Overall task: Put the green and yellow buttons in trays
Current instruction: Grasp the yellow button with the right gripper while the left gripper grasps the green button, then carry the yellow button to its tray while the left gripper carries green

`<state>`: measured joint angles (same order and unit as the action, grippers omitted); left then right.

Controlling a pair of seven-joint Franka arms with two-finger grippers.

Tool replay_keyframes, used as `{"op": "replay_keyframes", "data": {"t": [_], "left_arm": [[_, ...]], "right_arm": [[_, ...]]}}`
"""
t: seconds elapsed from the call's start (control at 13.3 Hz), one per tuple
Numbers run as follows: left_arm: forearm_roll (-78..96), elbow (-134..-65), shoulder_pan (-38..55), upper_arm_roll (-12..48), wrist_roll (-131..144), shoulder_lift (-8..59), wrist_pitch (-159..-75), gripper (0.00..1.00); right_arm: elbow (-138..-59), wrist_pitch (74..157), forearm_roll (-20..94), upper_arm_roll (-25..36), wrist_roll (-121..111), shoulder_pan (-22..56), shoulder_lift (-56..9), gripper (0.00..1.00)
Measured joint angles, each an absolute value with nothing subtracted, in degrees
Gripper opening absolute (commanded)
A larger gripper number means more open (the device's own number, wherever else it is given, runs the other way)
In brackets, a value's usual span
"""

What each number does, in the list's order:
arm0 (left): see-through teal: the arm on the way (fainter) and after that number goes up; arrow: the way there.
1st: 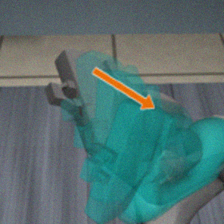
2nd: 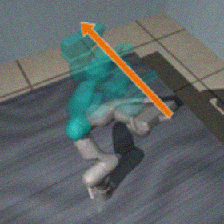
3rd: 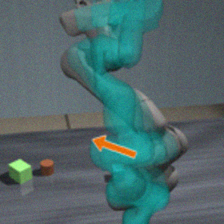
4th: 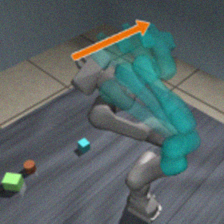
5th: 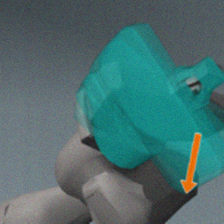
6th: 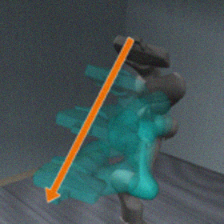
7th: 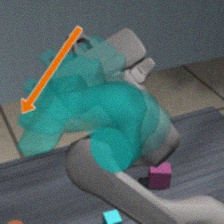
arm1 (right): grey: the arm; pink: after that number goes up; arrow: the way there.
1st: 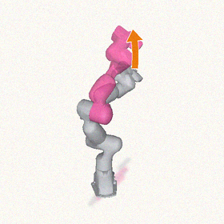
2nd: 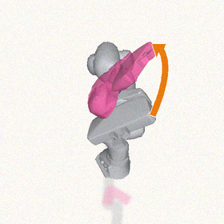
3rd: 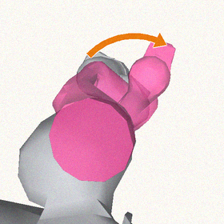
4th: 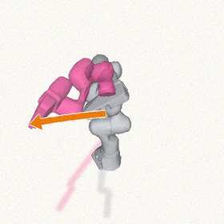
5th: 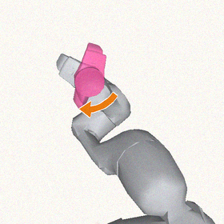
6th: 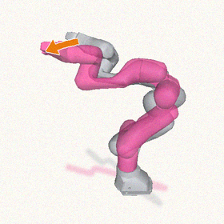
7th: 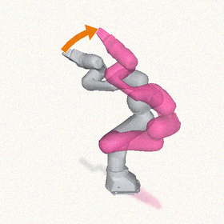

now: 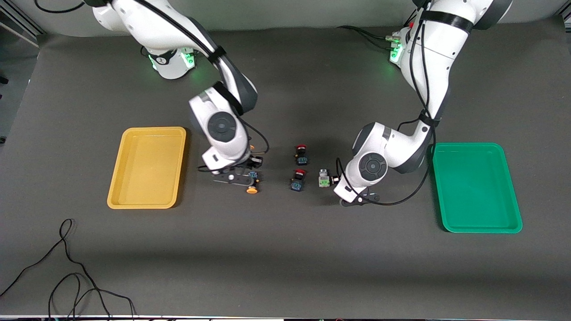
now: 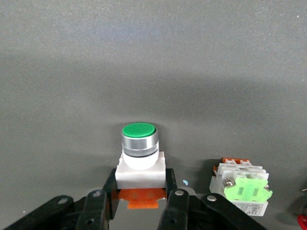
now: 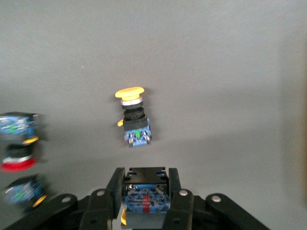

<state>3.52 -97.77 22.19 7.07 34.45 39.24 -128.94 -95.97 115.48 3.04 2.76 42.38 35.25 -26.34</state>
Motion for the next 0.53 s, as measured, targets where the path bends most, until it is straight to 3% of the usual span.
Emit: {"op": "replay_keyframes", "data": {"t": [0.22,0.53], "left_arm": [[3.52,-97.08,21.91,6.85,34.48,37.8,-127.78,0.0],[3.41,-94.39,19.58,6.2,34.22,28.02,-113.49,0.0]], "right_arm": [[-88.0,100.75,4.48,2.82,38.53,31.21,-21.16,0.31],[-87.13,96.27,4.47,7.09,24.42,27.79,-17.09,0.31]]}}
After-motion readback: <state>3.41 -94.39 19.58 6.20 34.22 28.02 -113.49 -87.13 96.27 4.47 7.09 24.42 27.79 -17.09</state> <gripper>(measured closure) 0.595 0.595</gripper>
